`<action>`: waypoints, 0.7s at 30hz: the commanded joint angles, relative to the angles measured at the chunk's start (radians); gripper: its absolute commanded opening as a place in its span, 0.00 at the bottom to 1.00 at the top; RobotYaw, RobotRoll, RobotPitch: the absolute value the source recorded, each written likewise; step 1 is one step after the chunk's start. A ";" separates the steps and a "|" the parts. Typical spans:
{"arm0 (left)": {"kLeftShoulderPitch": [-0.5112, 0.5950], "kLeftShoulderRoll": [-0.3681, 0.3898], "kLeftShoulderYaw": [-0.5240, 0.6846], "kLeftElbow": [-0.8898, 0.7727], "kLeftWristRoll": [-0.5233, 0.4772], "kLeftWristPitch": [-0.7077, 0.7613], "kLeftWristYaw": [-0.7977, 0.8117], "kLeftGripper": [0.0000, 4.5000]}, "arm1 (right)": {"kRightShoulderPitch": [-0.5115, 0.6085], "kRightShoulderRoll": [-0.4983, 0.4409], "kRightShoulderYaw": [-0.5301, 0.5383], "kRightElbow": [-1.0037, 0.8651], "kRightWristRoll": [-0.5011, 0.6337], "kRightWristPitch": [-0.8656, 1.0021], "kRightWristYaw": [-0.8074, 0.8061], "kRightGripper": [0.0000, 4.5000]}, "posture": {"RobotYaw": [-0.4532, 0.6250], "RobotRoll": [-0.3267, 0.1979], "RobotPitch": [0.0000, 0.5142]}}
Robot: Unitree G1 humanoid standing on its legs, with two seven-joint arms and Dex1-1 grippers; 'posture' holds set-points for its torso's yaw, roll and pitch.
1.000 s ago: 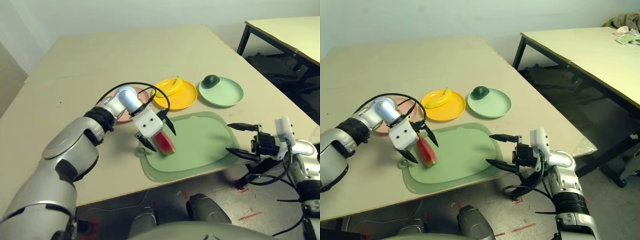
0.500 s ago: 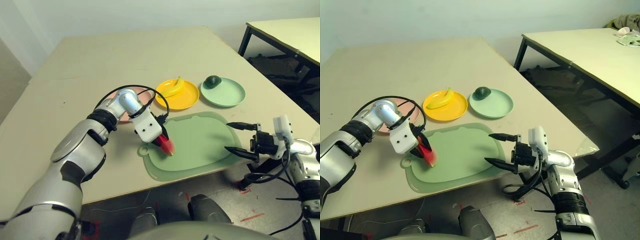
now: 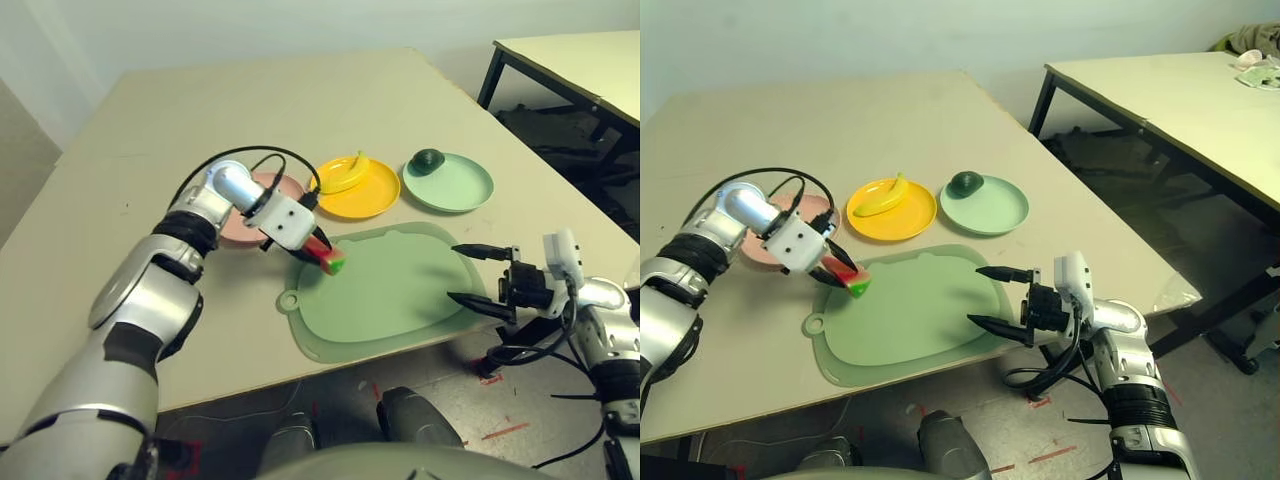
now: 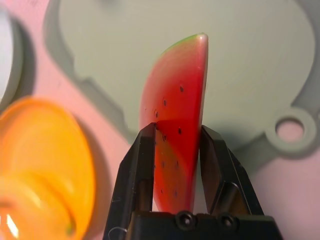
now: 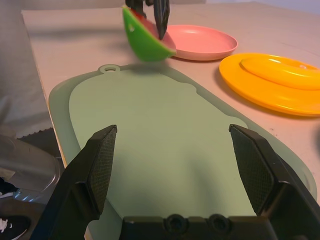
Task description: Place the fruits into color-matched plates.
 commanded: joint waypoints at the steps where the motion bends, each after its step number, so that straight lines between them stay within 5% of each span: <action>1: -0.002 0.022 0.043 0.026 0.030 0.007 -0.009 0.28 | -0.002 0.002 0.013 -0.008 -0.006 0.006 -0.001 1.00 | 0.19 0.62 0.00; 7: -0.023 0.061 0.097 0.083 0.100 -0.001 0.027 0.28 | -0.008 0.009 0.023 -0.014 -0.006 0.008 -0.004 1.00 | 0.20 0.62 0.00; 21: -0.098 0.126 0.101 0.281 0.417 0.134 0.518 0.28 | 0.032 0.055 -0.022 -0.092 0.024 0.067 -0.161 1.00 | 0.21 0.62 0.00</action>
